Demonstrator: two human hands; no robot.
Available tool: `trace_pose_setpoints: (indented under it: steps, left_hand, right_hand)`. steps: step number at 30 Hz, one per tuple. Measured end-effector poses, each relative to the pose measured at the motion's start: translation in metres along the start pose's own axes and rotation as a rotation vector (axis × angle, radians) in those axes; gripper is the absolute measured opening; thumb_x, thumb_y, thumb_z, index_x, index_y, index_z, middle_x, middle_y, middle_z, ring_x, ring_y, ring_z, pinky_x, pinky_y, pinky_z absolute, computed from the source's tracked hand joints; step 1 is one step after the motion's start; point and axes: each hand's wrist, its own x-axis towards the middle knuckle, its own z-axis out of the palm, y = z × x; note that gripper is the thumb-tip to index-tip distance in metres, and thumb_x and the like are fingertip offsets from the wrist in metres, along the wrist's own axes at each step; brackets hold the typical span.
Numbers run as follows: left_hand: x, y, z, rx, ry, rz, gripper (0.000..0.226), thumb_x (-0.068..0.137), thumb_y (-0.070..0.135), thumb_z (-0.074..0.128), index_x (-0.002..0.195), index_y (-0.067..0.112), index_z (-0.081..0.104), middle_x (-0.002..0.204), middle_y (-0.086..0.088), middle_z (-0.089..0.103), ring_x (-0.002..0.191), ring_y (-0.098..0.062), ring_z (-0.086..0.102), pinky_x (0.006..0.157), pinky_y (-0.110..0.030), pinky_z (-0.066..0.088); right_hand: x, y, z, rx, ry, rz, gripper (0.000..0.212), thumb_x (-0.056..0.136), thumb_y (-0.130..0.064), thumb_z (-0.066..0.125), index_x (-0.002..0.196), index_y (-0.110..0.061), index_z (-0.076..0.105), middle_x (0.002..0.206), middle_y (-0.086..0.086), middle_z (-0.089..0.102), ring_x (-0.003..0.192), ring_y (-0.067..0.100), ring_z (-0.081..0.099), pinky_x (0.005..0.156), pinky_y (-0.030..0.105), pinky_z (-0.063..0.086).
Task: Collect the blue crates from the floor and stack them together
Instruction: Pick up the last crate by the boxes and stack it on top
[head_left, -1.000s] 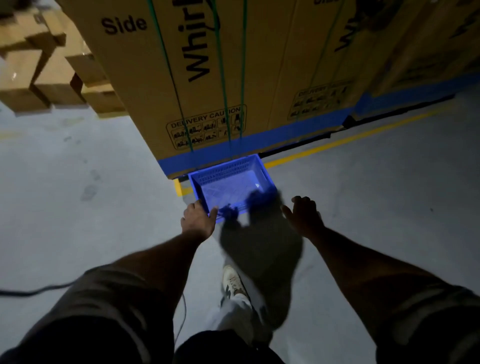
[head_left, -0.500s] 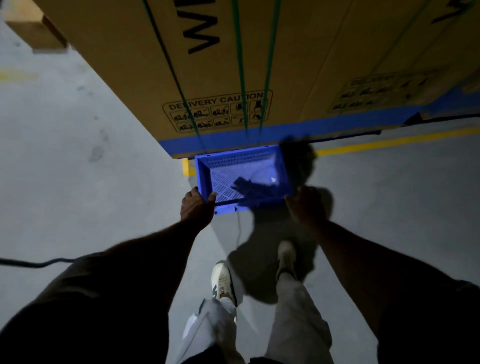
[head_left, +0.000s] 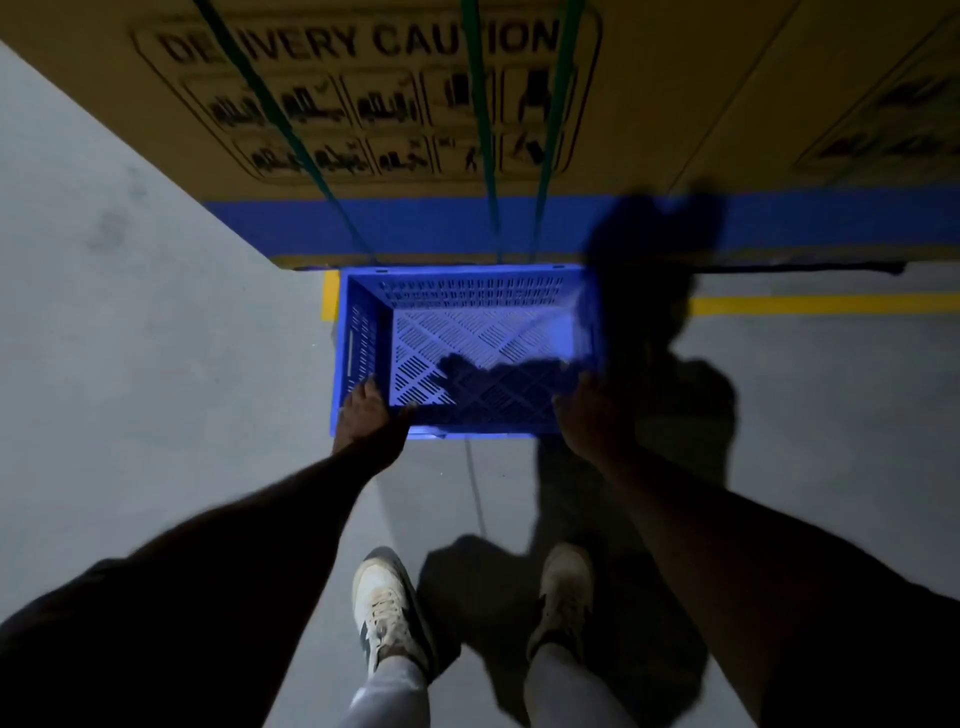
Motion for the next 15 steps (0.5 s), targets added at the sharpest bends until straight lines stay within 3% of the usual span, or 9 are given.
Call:
trace_pose_setpoints:
  steps: [4, 9, 11, 15]
  left_hand:
    - [0.057, -0.036, 0.042, 0.095, 0.016, 0.012, 0.092, 0.089, 0.049, 0.063, 0.152, -0.002, 0.019, 0.158, -0.023, 0.026, 0.144, -0.038, 0.028, 0.119, -0.045, 0.026]
    - [0.101, -0.071, 0.078, 0.196, 0.036, -0.103, 0.093, 0.087, 0.047, 0.064, 0.153, 0.002, 0.016, 0.163, -0.021, 0.009, 0.15, -0.036, 0.011, 0.12, -0.051, 0.019]
    - [0.109, -0.075, 0.087, 0.217, 0.069, -0.14, 0.084, 0.086, 0.039, 0.067, 0.15, 0.005, 0.025, 0.163, -0.02, 0.005, 0.15, -0.037, 0.008, 0.117, -0.055, 0.02]
    - [0.133, -0.079, 0.096, 0.161, 0.215, -0.238, 0.072, 0.085, 0.028, 0.072, 0.141, 0.005, 0.033, 0.159, -0.021, 0.019, 0.141, -0.041, 0.027, 0.107, -0.056, 0.034]
  right_hand:
    - [0.045, 0.018, 0.059, -0.011, 0.004, 0.025, 0.065, 0.092, -0.041, 0.054, 0.142, -0.001, 0.041, 0.147, 0.031, 0.035, 0.138, 0.047, 0.033, 0.115, 0.05, 0.023]
    - [0.084, 0.043, 0.114, -0.106, 0.089, 0.112, 0.054, 0.082, -0.043, 0.053, 0.123, -0.007, 0.056, 0.128, 0.03, 0.054, 0.125, 0.046, 0.047, 0.11, 0.052, 0.032]
    - [0.089, 0.042, 0.12, -0.094, 0.089, 0.145, 0.056, 0.083, -0.042, 0.051, 0.124, -0.005, 0.057, 0.132, 0.032, 0.052, 0.128, 0.047, 0.043, 0.111, 0.053, 0.031]
    - [0.105, 0.048, 0.137, 0.012, 0.136, 0.286, 0.061, 0.089, -0.043, 0.053, 0.137, -0.006, 0.046, 0.144, 0.023, 0.044, 0.134, 0.041, 0.039, 0.111, 0.044, 0.028]
